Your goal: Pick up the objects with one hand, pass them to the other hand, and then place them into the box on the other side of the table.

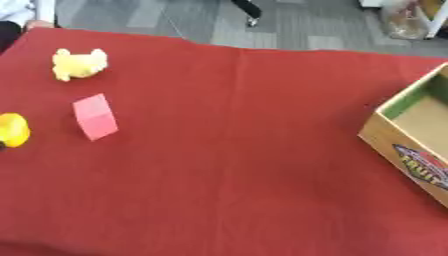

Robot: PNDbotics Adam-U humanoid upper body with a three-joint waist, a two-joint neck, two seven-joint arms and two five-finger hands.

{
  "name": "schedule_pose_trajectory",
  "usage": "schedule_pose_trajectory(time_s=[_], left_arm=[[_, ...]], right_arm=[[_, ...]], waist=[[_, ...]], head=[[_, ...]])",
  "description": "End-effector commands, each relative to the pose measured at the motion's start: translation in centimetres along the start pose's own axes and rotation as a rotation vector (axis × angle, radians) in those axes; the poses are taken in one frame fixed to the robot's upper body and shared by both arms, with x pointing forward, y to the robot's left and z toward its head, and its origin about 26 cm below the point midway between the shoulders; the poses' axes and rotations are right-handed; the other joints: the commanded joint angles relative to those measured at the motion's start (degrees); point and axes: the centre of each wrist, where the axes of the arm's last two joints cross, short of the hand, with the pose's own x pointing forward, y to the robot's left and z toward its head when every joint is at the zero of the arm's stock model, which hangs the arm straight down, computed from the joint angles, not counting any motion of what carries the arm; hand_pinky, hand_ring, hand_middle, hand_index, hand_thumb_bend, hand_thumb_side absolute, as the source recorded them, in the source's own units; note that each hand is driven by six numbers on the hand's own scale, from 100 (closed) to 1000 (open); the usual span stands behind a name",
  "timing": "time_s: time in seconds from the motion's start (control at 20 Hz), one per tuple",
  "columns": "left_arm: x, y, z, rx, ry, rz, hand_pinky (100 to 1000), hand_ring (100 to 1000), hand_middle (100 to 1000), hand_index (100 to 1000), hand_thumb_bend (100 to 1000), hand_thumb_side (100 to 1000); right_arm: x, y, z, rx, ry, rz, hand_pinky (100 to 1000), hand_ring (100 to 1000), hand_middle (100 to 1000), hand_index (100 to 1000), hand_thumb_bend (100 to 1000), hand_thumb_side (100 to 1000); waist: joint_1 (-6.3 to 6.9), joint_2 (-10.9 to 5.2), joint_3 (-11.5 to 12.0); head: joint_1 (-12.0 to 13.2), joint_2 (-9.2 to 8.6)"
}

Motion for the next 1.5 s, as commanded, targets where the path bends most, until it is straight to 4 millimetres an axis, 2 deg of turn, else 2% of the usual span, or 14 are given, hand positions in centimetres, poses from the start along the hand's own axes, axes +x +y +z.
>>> schedule_pose_trajectory(time_s=[0.05, 0.4, 0.55, 0.7, 1.05, 1.25, 1.3, 1.5], left_arm=[[-0.1, 1.2, 0.3, 0.038, 0.008, -0.014, 797, 811, 771, 786, 765, 368], [0.7, 0.9, -0.2, 0.078, 0.004, -0.023, 793, 808, 769, 797, 742, 337], [1.1, 0.7, -0.5, 0.065, 0.0, -0.04, 790, 812, 772, 792, 718, 285], [1.1, 0.5, -0.8, 0.054, 0.019, -0.054, 788, 814, 775, 794, 702, 245], [0.6, 0.1, -1.2, 0.073, 0.07, -0.069, 786, 816, 779, 805, 696, 228], [0.3, -0.1, -1.5, 0.07, 0.078, -0.06, 787, 814, 775, 778, 628, 206], [0.2, -0.2, -1.5, 0.069, 0.077, -0.058, 787, 812, 775, 766, 560, 184], [0.2, -0.6, -1.7, 0.059, 0.07, -0.051, 782, 809, 769, 741, 477, 145]], right_arm=[[0.5, -0.2, -0.2, 0.006, -0.014, 0.019, 859, 762, 893, 925, 100, 561], [0.5, -0.1, -0.2, 0.011, -0.012, 0.016, 859, 762, 893, 924, 100, 565], [0.4, 0.0, -0.2, 0.011, -0.01, 0.015, 859, 762, 893, 925, 100, 572], [0.3, 0.0, -0.1, 0.009, -0.006, 0.015, 859, 762, 893, 925, 100, 579], [0.0, 0.0, 0.1, 0.004, 0.007, 0.012, 860, 760, 892, 925, 100, 591], [-0.2, 0.0, 0.2, 0.002, 0.011, 0.012, 861, 760, 892, 926, 100, 593], [-0.2, 0.0, 0.2, 0.002, 0.011, 0.012, 861, 760, 892, 926, 100, 595], [-0.2, 0.0, 0.2, 0.003, 0.013, 0.011, 862, 761, 892, 926, 100, 597]], waist=[[0.12, -0.93, -0.05], [-0.09, -0.81, -0.36], [-0.13, -0.74, -0.51], [-0.15, -0.64, -0.65], [-0.09, -0.47, -0.7], [-0.11, -0.46, -0.71], [-0.12, -0.47, -0.71], [-0.18, -0.47, -0.77]], head=[[0.0, -0.5], [-0.17, -0.91], [0.18, -0.79], [0.48, -0.71], [0.75, -0.64], [0.74, -0.69], [0.75, -0.71], [0.82, -0.82]])
